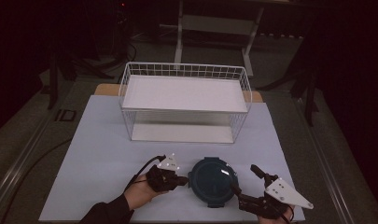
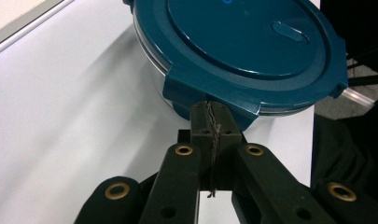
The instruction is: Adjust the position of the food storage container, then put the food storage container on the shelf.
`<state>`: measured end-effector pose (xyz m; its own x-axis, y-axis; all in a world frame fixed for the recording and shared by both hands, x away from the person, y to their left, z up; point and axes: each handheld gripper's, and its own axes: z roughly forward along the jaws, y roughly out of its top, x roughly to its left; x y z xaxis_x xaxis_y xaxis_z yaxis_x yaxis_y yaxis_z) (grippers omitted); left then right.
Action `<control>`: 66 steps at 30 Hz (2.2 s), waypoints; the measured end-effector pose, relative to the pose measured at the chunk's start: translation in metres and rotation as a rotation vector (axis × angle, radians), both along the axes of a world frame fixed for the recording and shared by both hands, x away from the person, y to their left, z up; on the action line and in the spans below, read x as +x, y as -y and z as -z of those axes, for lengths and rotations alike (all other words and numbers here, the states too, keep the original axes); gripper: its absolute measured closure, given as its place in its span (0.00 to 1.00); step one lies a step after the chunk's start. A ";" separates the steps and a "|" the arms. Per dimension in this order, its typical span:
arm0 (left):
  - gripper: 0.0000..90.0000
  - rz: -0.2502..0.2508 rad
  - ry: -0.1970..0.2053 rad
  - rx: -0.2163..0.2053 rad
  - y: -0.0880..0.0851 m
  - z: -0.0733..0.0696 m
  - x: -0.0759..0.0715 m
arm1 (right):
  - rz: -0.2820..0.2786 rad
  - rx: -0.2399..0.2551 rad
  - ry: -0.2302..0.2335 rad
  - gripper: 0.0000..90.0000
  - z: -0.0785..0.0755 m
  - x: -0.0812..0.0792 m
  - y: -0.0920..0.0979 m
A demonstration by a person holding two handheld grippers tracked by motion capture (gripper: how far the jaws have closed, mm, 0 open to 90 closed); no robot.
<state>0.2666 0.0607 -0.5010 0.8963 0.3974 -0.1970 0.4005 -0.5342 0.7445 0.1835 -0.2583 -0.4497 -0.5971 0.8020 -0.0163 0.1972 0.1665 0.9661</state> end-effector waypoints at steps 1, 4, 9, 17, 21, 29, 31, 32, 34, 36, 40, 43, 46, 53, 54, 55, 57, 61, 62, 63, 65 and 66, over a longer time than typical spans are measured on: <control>1.00 0.000 0.000 0.000 0.000 0.000 0.000 | 0.000 0.000 0.000 0.16 0.000 0.000 0.000; 1.00 0.000 0.005 -0.006 0.004 0.001 0.002 | 0.000 0.000 -0.004 0.16 0.000 0.000 0.000; 1.00 0.002 0.007 -0.011 0.008 0.001 0.005 | -0.001 -0.003 -0.007 0.15 0.001 0.000 -0.001; 0.94 -0.004 0.013 -0.014 0.010 0.000 0.006 | 0.005 -0.006 -0.008 0.15 0.001 0.000 -0.001; 0.50 -0.012 0.011 -0.071 -0.001 -0.007 0.006 | 0.009 -0.019 -0.008 0.16 0.000 0.000 0.000; 0.01 -0.038 -0.036 -0.187 -0.013 -0.026 -0.009 | -0.002 -0.059 -0.001 0.18 -0.003 -0.001 -0.001; 0.01 -0.057 -0.034 -0.191 -0.012 -0.031 -0.011 | -0.008 -0.071 0.003 0.18 -0.005 -0.002 0.000; 0.01 -0.066 -0.033 -0.193 -0.011 -0.034 -0.012 | -0.017 -0.074 0.000 0.18 -0.006 -0.002 0.000; 0.01 -0.096 -0.025 -0.195 -0.010 -0.038 -0.012 | -0.039 -0.067 -0.014 0.18 -0.007 -0.001 0.001; 0.01 -0.120 -0.023 -0.197 -0.008 -0.041 -0.011 | -0.066 -0.056 -0.038 0.18 -0.008 0.002 0.002; 0.01 -0.137 -0.026 -0.196 -0.007 -0.042 -0.010 | -0.082 -0.038 -0.045 0.18 -0.009 0.004 0.004; 0.01 -0.158 -0.082 -0.211 -0.001 -0.037 0.000 | -0.076 -0.043 -0.027 0.15 -0.014 0.004 0.007; 0.01 -0.158 -0.119 -0.180 0.005 -0.030 0.005 | -0.053 -0.056 -0.026 0.14 -0.015 0.006 0.009; 0.01 -0.202 -0.214 -0.150 0.012 -0.012 0.016 | -0.086 -0.041 -0.048 0.13 -0.015 0.007 0.016; 0.01 -0.217 -0.227 -0.160 0.012 -0.008 0.018 | -0.094 -0.053 -0.020 0.13 -0.015 0.006 0.016; 0.01 -0.222 -0.255 -0.166 0.011 -0.005 0.020 | -0.101 -0.064 -0.016 0.13 -0.015 0.005 0.016; 0.01 -0.230 -0.281 -0.169 0.010 -0.002 0.021 | -0.107 -0.067 -0.027 0.13 -0.016 0.005 0.016; 0.03 -0.231 -0.426 -0.191 0.011 0.005 0.027 | -0.107 -0.048 -0.083 0.12 -0.014 0.004 0.017; 0.03 -0.240 -0.457 -0.196 0.011 0.006 0.028 | -0.107 -0.049 -0.103 0.12 -0.013 0.006 0.016; 0.03 -0.239 -0.487 -0.207 0.011 0.007 0.030 | -0.087 -0.056 -0.109 0.12 -0.012 0.006 0.015; 0.05 -0.251 -0.511 -0.209 0.011 0.008 0.031 | -0.067 -0.054 -0.113 0.12 -0.011 0.007 0.014; 0.13 -0.267 -0.545 -0.214 0.012 0.009 0.031 | -0.070 -0.054 -0.131 0.12 -0.009 0.008 0.012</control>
<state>0.2980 0.0492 -0.5098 0.5209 0.4946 -0.6957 0.8500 -0.2259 0.4759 0.1914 -0.2704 -0.4406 -0.6513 0.7585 0.0234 0.3074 0.2355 0.9220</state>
